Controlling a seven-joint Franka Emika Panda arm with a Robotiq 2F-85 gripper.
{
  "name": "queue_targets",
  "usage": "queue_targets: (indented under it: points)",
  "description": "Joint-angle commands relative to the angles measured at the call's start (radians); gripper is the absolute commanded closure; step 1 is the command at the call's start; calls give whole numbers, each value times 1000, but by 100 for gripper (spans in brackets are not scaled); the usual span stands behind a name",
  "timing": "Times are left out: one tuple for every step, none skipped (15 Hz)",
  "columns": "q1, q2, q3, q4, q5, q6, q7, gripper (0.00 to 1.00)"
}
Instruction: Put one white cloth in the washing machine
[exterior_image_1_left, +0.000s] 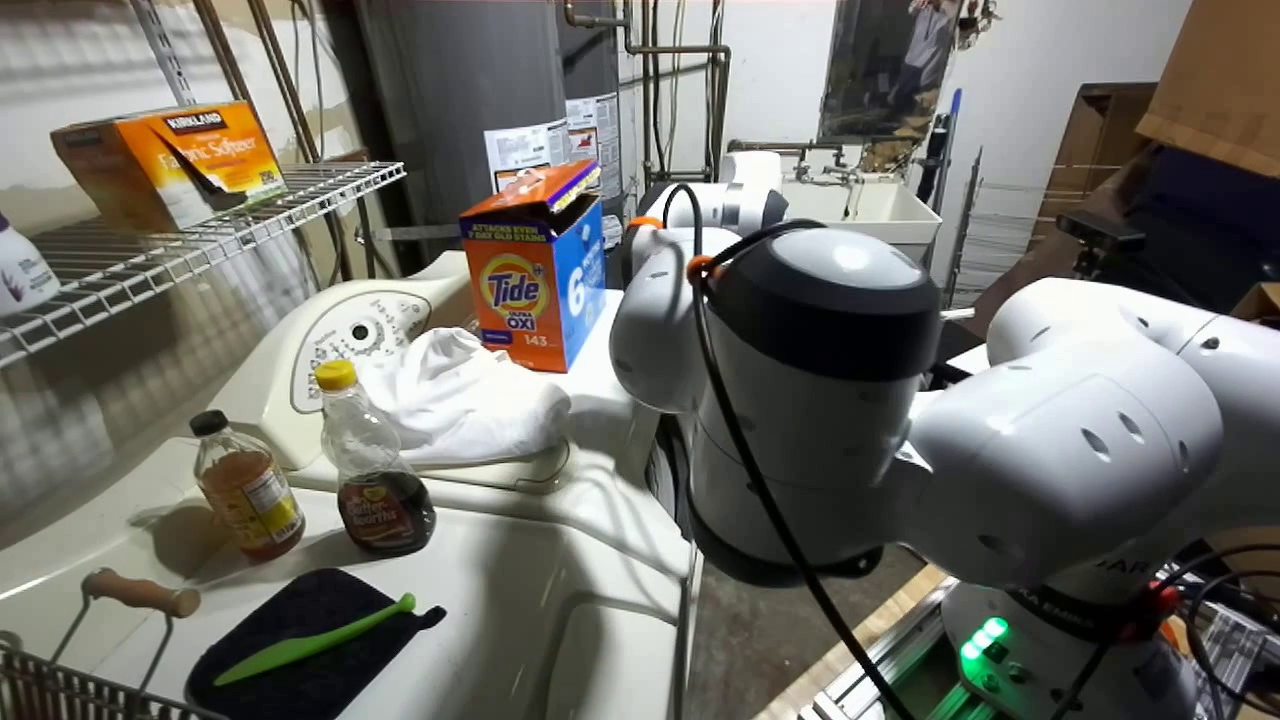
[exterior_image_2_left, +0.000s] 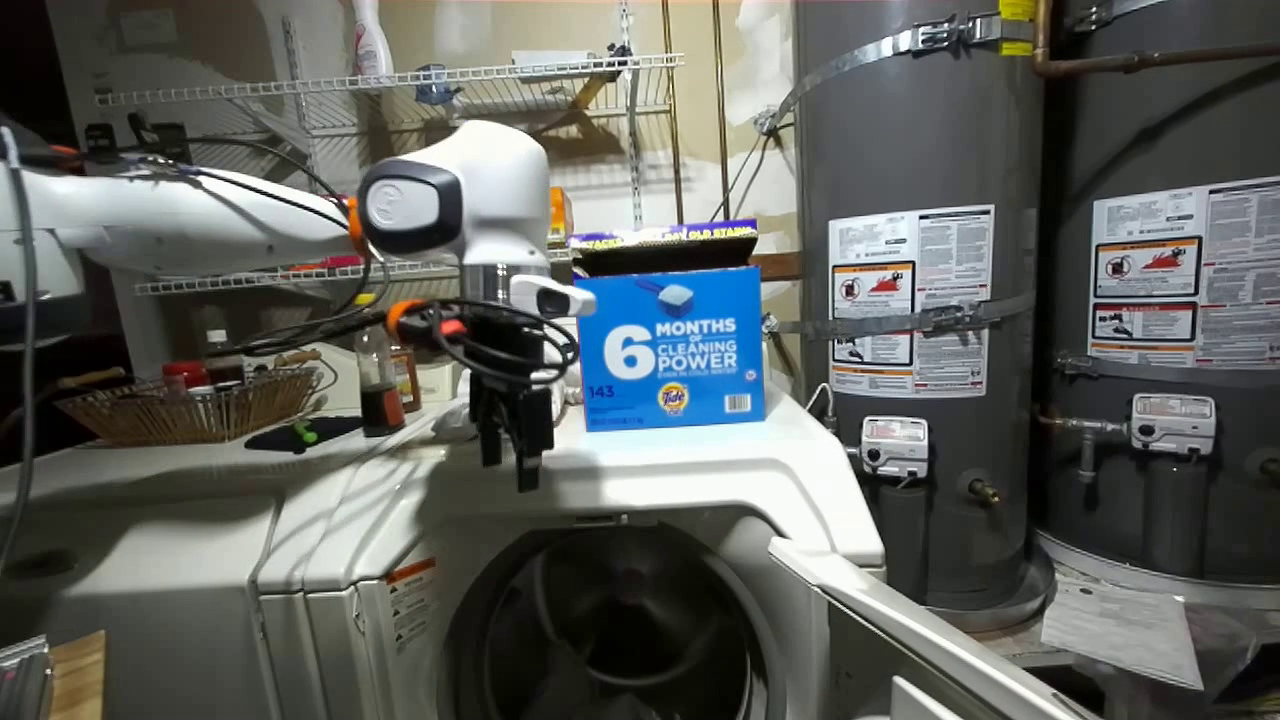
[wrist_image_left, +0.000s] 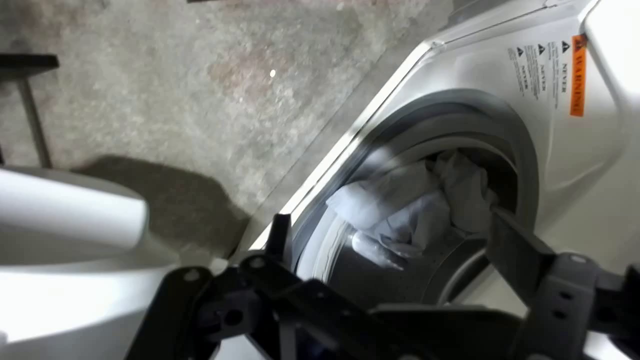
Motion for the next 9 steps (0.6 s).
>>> queue_targets:
  points:
    - [175,58,-187,-121,-67,101,-43,0]
    - [214,76,-249,-133,-92,120,-69,0]
    - [243,106,-312,-142,-104,134,-92,0]
    - [214,114,-221,-109,-105,168,-28,0]
    - [253,135,-275,-125,-121,184,-36,0]
    - [278,154,-306,-136,-129,194,-40,0]
    - [290,169,-318,-144,-131,202,-45,0]
    - [290,179,-318,-147,-131,206,-50,0]
    - [287,183,-314,-148,-131,207,-55,0]
